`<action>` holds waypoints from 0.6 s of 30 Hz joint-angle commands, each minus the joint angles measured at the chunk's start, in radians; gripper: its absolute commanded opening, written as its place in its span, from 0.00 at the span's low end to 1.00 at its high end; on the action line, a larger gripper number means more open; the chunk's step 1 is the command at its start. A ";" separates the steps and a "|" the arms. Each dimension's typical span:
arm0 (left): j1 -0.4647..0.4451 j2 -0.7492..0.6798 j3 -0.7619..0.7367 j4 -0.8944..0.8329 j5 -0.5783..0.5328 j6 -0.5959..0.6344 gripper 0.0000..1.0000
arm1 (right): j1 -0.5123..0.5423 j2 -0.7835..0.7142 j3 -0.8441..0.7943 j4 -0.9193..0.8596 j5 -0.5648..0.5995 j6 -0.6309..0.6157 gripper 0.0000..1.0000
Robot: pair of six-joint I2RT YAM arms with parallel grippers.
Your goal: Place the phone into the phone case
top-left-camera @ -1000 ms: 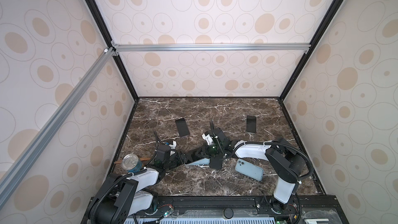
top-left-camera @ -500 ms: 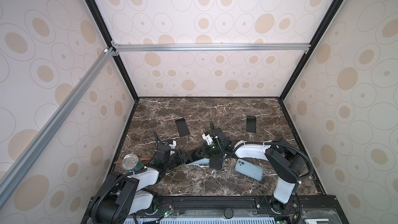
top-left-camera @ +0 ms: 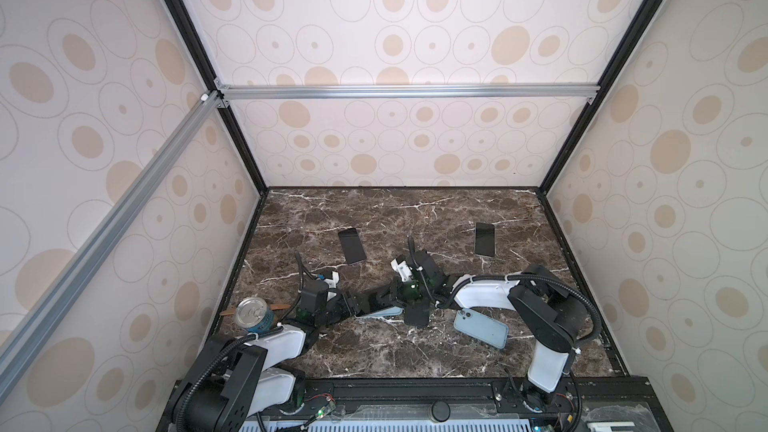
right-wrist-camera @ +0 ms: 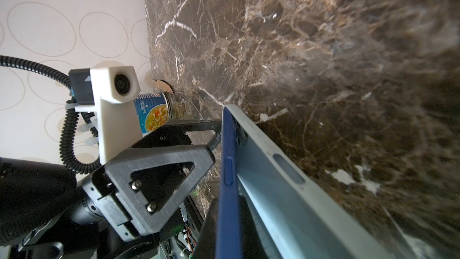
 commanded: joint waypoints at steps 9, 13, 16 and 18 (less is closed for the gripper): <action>-0.024 -0.100 -0.054 -0.120 0.015 0.000 0.56 | 0.040 -0.003 0.033 -0.216 0.099 -0.085 0.18; -0.023 -0.100 -0.057 -0.127 0.016 0.007 0.55 | 0.041 -0.015 0.062 -0.285 0.115 -0.121 0.27; -0.024 -0.103 -0.057 -0.127 0.013 0.007 0.55 | 0.041 -0.017 0.081 -0.316 0.119 -0.136 0.30; -0.024 -0.107 -0.057 -0.129 0.010 0.006 0.55 | 0.042 -0.020 0.091 -0.334 0.123 -0.143 0.34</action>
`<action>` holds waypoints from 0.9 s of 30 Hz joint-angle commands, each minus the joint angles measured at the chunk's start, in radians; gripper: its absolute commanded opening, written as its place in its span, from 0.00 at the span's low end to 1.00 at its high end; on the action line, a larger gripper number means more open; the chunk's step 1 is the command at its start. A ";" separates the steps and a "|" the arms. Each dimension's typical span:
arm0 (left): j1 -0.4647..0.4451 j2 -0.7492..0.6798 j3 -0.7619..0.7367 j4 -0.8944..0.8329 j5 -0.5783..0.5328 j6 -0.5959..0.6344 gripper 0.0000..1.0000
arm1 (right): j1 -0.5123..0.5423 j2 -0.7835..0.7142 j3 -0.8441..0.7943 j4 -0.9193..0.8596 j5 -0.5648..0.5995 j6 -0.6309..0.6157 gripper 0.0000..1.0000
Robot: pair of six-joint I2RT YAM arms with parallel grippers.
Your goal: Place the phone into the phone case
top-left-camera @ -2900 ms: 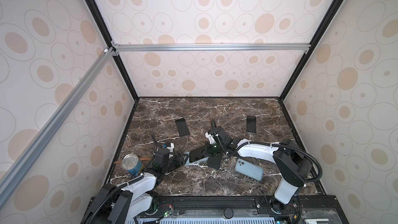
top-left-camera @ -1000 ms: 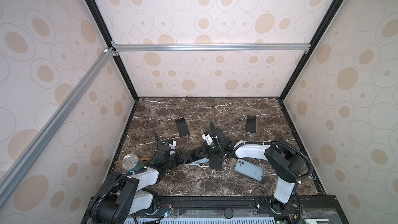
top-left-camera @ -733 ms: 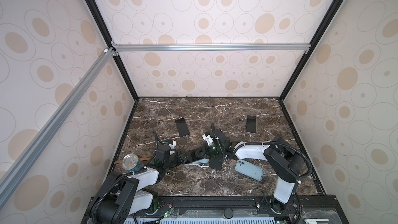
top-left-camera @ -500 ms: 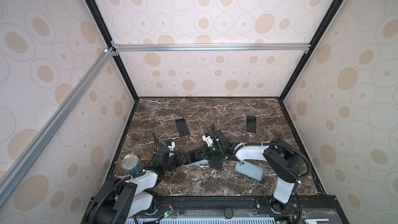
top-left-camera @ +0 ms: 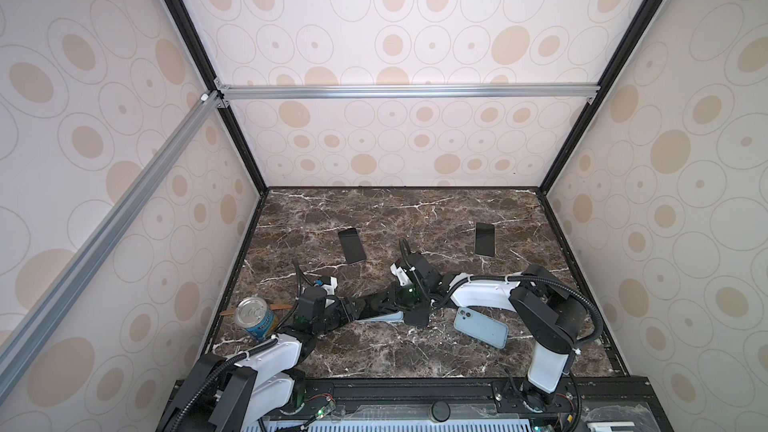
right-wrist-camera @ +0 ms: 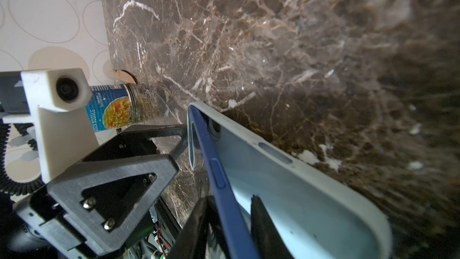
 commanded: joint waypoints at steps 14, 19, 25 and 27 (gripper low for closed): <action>-0.011 -0.075 -0.004 -0.119 -0.016 -0.005 0.55 | 0.034 -0.034 0.105 -0.239 0.080 -0.096 0.47; -0.011 -0.139 0.001 -0.176 -0.060 -0.009 0.55 | 0.037 -0.047 0.143 -0.322 0.108 -0.130 0.53; -0.011 -0.157 0.025 -0.220 -0.101 0.014 0.56 | 0.047 -0.084 0.152 -0.374 0.152 -0.143 0.58; -0.011 -0.154 0.030 -0.226 -0.104 0.021 0.56 | 0.049 -0.092 0.153 -0.380 0.167 -0.144 0.60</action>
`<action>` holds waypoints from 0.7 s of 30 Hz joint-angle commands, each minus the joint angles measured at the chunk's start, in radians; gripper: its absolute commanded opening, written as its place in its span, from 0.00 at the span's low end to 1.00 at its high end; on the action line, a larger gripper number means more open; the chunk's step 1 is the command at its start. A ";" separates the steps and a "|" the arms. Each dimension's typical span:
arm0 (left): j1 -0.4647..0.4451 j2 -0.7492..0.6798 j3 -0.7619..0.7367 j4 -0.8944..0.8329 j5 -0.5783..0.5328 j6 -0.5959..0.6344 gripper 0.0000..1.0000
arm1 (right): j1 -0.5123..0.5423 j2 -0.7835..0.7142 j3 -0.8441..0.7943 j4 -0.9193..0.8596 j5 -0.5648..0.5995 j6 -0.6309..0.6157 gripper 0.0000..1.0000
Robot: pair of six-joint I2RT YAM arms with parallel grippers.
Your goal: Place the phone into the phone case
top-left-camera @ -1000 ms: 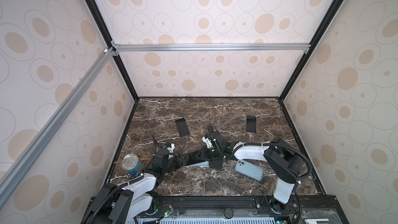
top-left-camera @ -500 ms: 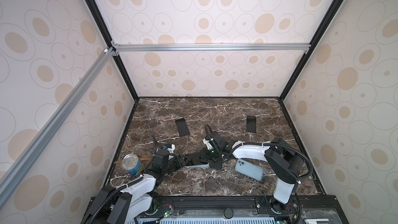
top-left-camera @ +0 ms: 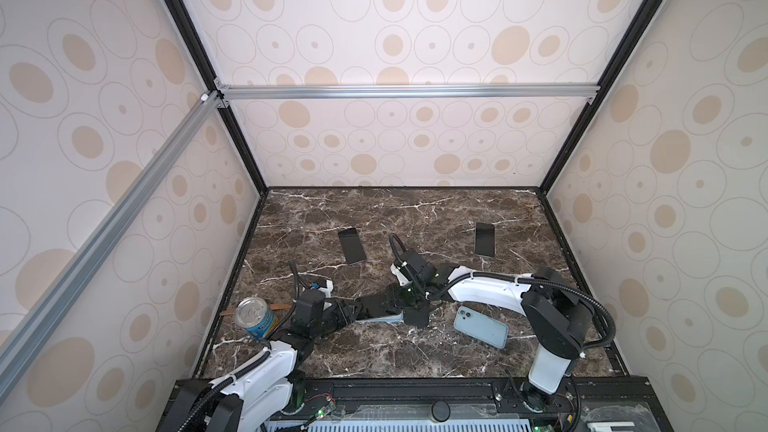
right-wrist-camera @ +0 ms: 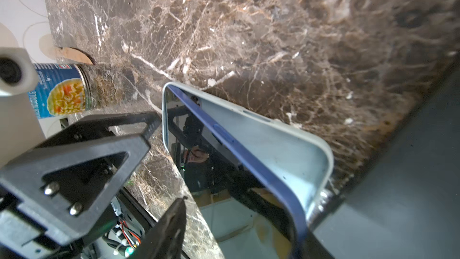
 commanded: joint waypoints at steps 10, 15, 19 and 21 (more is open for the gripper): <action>-0.005 -0.004 0.064 -0.081 -0.042 0.056 0.56 | 0.026 -0.085 0.052 -0.135 0.125 -0.050 0.69; -0.006 0.000 0.073 -0.081 -0.053 0.066 0.56 | 0.026 -0.100 0.057 -0.154 0.144 -0.057 0.72; -0.006 0.008 0.096 -0.099 -0.051 0.081 0.56 | 0.029 -0.106 0.061 -0.157 0.139 -0.062 0.73; -0.005 0.004 0.101 -0.118 -0.060 0.091 0.56 | 0.029 -0.112 0.065 -0.160 0.141 -0.069 0.72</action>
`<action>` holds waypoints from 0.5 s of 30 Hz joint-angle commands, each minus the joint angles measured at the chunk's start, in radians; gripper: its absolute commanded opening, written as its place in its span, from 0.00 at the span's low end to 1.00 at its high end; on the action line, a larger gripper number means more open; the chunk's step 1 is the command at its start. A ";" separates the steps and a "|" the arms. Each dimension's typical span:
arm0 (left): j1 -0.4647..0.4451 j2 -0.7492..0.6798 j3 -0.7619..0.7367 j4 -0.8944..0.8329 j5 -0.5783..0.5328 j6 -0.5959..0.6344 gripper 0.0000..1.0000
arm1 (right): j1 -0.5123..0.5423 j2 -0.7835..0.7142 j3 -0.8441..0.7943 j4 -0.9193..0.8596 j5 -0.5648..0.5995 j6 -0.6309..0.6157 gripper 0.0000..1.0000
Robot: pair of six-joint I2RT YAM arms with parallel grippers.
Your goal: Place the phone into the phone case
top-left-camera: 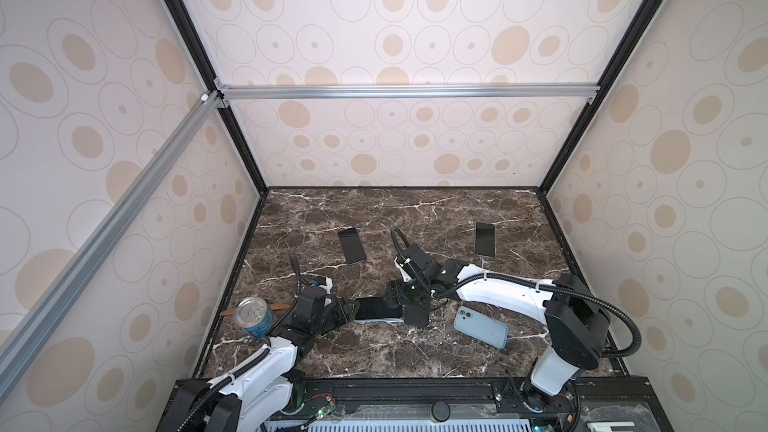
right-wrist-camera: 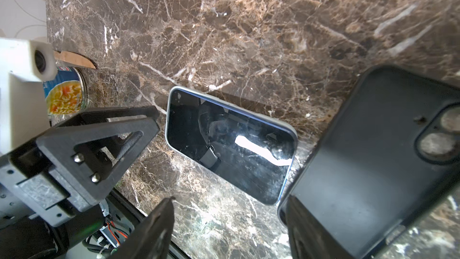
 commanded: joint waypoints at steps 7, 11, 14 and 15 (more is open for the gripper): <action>-0.006 0.018 0.038 -0.028 0.014 0.051 0.55 | 0.011 -0.054 0.000 -0.058 0.047 -0.018 0.66; -0.005 0.048 0.034 -0.004 0.032 0.053 0.50 | 0.009 -0.042 -0.032 -0.030 0.032 -0.001 0.50; -0.005 0.073 0.031 0.018 0.049 0.056 0.44 | 0.009 -0.021 -0.051 0.002 0.015 0.013 0.44; -0.006 0.076 0.030 0.022 0.049 0.057 0.44 | 0.009 -0.012 -0.056 0.010 0.013 0.016 0.44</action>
